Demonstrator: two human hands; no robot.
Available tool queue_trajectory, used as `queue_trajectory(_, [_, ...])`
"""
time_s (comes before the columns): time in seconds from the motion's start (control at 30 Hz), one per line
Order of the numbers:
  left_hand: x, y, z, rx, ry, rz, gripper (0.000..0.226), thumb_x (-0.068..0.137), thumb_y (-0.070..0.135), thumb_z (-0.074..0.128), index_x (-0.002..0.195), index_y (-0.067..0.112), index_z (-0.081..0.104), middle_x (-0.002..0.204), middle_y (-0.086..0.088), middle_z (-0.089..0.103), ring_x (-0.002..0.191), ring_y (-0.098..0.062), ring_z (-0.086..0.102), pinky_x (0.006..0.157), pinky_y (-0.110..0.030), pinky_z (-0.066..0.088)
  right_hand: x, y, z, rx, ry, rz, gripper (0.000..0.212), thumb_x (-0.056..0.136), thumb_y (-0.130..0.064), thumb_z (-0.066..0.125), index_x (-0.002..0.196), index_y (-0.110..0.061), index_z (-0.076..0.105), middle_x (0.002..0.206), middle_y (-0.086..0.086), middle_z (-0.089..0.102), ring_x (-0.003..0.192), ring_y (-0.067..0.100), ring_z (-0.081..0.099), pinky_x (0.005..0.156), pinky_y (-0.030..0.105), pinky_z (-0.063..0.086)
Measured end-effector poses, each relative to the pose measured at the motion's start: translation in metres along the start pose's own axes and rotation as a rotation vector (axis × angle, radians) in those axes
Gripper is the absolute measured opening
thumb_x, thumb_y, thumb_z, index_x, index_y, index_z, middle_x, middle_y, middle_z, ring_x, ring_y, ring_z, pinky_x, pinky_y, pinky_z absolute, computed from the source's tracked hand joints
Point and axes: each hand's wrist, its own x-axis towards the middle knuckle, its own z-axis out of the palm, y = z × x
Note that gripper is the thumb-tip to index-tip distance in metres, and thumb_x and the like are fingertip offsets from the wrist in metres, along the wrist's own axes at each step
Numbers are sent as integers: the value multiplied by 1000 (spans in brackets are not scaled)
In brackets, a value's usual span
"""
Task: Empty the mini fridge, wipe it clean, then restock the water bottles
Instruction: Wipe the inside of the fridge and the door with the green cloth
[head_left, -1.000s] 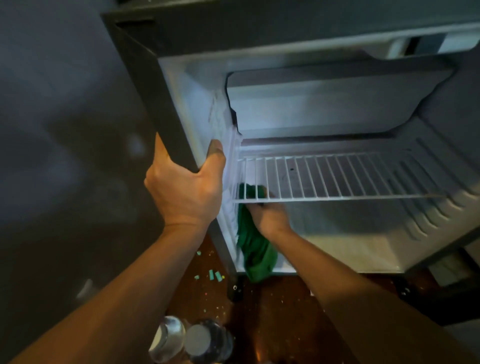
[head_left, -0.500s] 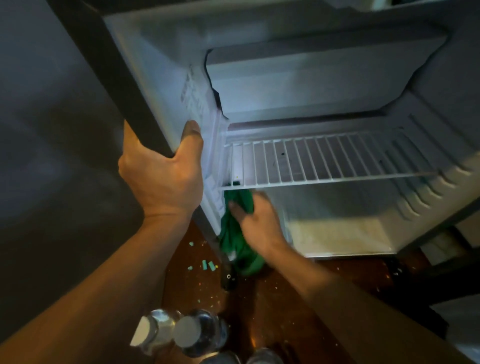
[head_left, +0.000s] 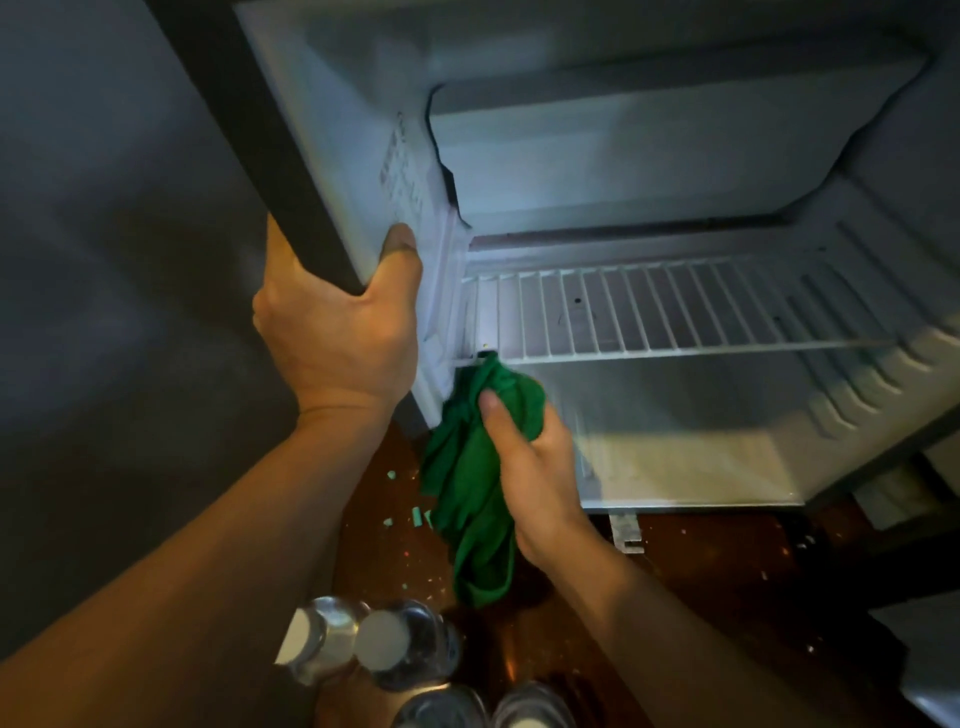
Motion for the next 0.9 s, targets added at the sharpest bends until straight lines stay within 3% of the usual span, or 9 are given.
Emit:
queue_trajectory(0.07, [0, -1, 1, 8, -3, 2, 59, 79, 31, 71, 127, 2, 53, 111, 0, 66, 103, -15, 67, 93, -40, 52, 4, -6, 3, 18, 15, -37, 9, 92, -26, 63, 98, -19, 64, 93, 5, 72, 89, 20, 70, 80, 37, 58])
queue_trajectory(0.2, [0, 0, 0, 8, 6, -10, 56, 80, 31, 70, 125, 3, 54, 110, 0, 67, 101, -13, 67, 91, -39, 53, 11, -8, 4, -233, -43, -103, 11, 92, -30, 62, 101, -26, 60, 99, 1, 68, 90, 12, 68, 85, 38, 57])
queue_trajectory(0.33, [0, 0, -1, 22, 26, -44, 61, 79, 36, 71, 128, 4, 54, 115, -3, 67, 105, -16, 66, 93, -40, 52, 5, -12, -5, -432, -169, -263, 24, 91, -26, 63, 96, -47, 52, 113, -3, 56, 98, 3, 60, 89, 25, 53])
queue_trajectory(0.47, [-2, 3, 0, 26, 14, -62, 58, 79, 36, 71, 126, 8, 53, 116, -1, 66, 106, -12, 65, 94, -36, 52, 29, -11, -3, -305, -100, -68, 6, 92, -26, 62, 97, -28, 60, 102, 5, 67, 92, 18, 67, 84, 37, 57])
queue_trajectory(0.57, [-3, 4, -2, 28, 17, -47, 56, 80, 32, 70, 127, 4, 54, 114, -1, 66, 103, -11, 66, 92, -34, 53, 73, -20, 9, -270, -14, 85, 9, 95, -32, 59, 100, -24, 58, 105, 5, 68, 97, 26, 66, 86, 41, 56])
queue_trajectory(0.7, [-2, 5, 0, 36, 28, 2, 51, 80, 23, 68, 124, 0, 55, 108, -3, 66, 99, -12, 67, 89, -35, 54, 91, -21, 7, -356, -47, 79, 25, 94, -39, 58, 112, -21, 60, 112, 5, 66, 99, 24, 64, 88, 41, 55])
queue_trajectory(0.9, [0, 5, 0, 10, 35, -31, 52, 78, 27, 68, 121, 0, 56, 106, -1, 67, 98, -14, 67, 90, -37, 53, 38, 4, -19, -436, -182, 11, 18, 94, -34, 60, 107, -22, 62, 98, -3, 69, 92, 14, 67, 84, 33, 55])
